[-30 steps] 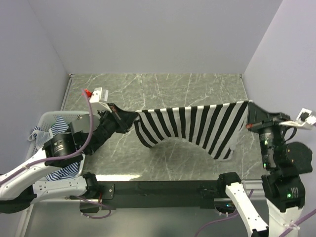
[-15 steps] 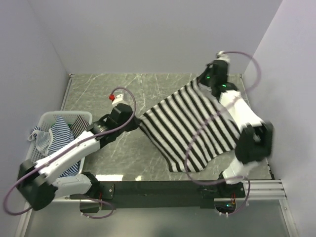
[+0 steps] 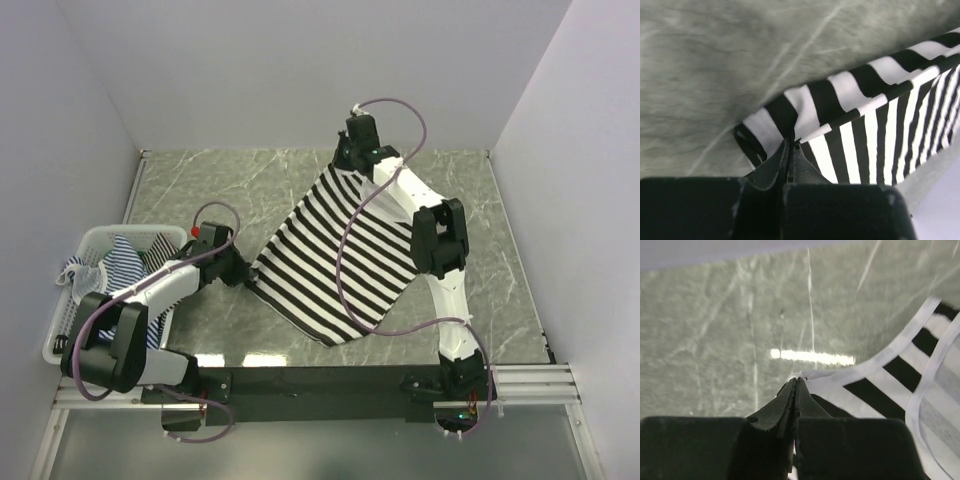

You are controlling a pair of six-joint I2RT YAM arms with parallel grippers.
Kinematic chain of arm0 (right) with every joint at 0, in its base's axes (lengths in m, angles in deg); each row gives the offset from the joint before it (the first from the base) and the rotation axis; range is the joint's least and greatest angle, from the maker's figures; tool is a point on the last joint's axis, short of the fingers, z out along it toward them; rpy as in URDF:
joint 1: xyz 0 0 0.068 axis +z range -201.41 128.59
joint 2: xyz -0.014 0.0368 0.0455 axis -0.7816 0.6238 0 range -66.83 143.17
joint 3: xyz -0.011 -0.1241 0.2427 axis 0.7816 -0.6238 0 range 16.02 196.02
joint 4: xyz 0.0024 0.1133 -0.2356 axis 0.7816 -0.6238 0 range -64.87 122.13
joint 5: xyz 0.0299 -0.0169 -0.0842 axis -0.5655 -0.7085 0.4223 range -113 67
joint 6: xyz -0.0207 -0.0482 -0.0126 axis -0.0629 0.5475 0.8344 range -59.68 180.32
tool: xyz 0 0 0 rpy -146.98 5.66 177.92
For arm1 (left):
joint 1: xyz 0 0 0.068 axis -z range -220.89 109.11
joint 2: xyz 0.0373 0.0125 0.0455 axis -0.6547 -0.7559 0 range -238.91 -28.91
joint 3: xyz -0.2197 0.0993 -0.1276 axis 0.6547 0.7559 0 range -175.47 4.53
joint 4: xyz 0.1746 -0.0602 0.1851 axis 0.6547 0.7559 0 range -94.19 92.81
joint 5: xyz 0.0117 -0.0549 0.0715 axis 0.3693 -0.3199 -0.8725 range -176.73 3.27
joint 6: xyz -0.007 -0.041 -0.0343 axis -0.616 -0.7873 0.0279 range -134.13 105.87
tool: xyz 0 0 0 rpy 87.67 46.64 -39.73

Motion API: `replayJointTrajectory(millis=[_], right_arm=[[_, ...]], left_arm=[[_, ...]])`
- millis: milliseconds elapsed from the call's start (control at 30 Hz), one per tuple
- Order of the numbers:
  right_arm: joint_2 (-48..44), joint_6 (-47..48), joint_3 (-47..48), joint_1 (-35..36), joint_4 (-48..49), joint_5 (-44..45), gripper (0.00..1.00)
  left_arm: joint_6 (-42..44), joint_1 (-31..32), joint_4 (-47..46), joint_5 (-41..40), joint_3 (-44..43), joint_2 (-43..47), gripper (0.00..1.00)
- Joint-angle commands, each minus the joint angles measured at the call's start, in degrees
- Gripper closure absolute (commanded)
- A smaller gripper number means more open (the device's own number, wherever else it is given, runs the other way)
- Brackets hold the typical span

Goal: Fold and stack the tank tops
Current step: Flatten the tank top out

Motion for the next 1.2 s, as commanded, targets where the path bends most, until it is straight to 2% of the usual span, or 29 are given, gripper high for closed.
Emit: replayJointTrajectory(millis=[0,67,100,167,200,300,333,400,433,500,533,567,667,733,800,833,900,933,1033,1167], right_arm=[[1.0,0.6,5.9,-2.4,0.5,2.6,0.97],[1.4,0.5,6.2,-2.9,1.0,2.1,0.92],[1.1,0.5,5.8,-2.9,1.5,1.9,0.8],[-0.1,0.9,5.0,-3.1,2.2,2.0,0.66],[-0.6,1.2,5.1,-3.1,2.0,2.2,0.53],[-1.8,2.2,6.7,-3.2,-0.5,3.3,0.37],[-3.4,2.3,6.8,-3.3,-1.6,3.6,0.36],[-6.6,1.8,2.8,-3.1,-3.3,4.7,0.35],[-11.5,0.9,-0.1,-3.1,-3.2,5.0,0.35],[-17.7,-0.9,-12.4,-2.1,-1.2,4.9,0.35],[-24.1,-1.2,-17.0,-1.3,0.9,5.0,0.35],[-27.4,-1.4,-26.0,-0.4,1.7,6.1,0.35],[-39.5,-4.1,-42.3,3.8,3.0,7.5,0.38],[-48.0,-6.8,-50.2,8.8,4.1,9.6,0.38],[-52.6,-10.4,-59.1,13.1,3.3,11.9,0.38],[-56.7,-12.0,-64.2,17.4,2.7,14.0,0.38],[-60.5,-17.4,-69.0,22.0,2.4,15.4,0.39],[-63.4,-19.2,-72.4,26.5,1.3,17.1,0.4],[-67.1,-26.5,-76.2,33.1,-1.8,20.7,0.46],[-67.6,-34.0,-76.5,45.0,-8.2,25.4,0.55]], left_arm=[[-0.8,0.0,-2.5,3.5,-0.7,-1.4,0.99],[-0.5,-0.3,-2.2,3.6,-1.8,-2.5,0.99],[-0.5,-0.3,-2.1,3.6,-2.2,-3.0,0.99],[-0.6,-0.5,-2.3,3.6,-2.5,-3.3,0.99],[-0.6,-0.5,-2.3,3.3,-3.0,-3.7,0.99],[-0.3,-1.2,-1.8,3.4,-4.0,-4.5,0.99],[-0.2,-1.6,-1.7,3.6,-4.3,-4.7,0.99],[0.3,-2.7,-0.9,3.5,-5.6,-5.0,0.99],[0.4,-2.9,-0.3,3.1,-6.2,-4.9,0.99],[0.9,-3.8,1.2,2.4,-7.7,-4.4,0.99],[1.2,-4.1,1.9,0.9,-8.1,-4.3,0.99],[1.4,-4.5,3.0,0.3,-9.3,-4.4,0.99],[2.2,-5.2,4.1,0.2,-10.3,-6.0,0.99],[2.4,-5.5,4.5,0.2,-10.3,-6.7,0.99],[2.7,-6.2,4.2,0.3,-9.7,-7.8,0.99],[2.7,-6.4,4.1,0.5,-9.5,-8.1,0.99],[2.5,-7.1,4.1,1.2,-9.1,-8.7,0.99],[2.3,-7.2,4.0,1.3,-8.8,-8.7,0.99],[2.5,-7.4,4.1,1.3,-8.9,-8.4,0.99],[3.1,-7.6,5.2,1.2,-10.8,-8.9,0.99]])
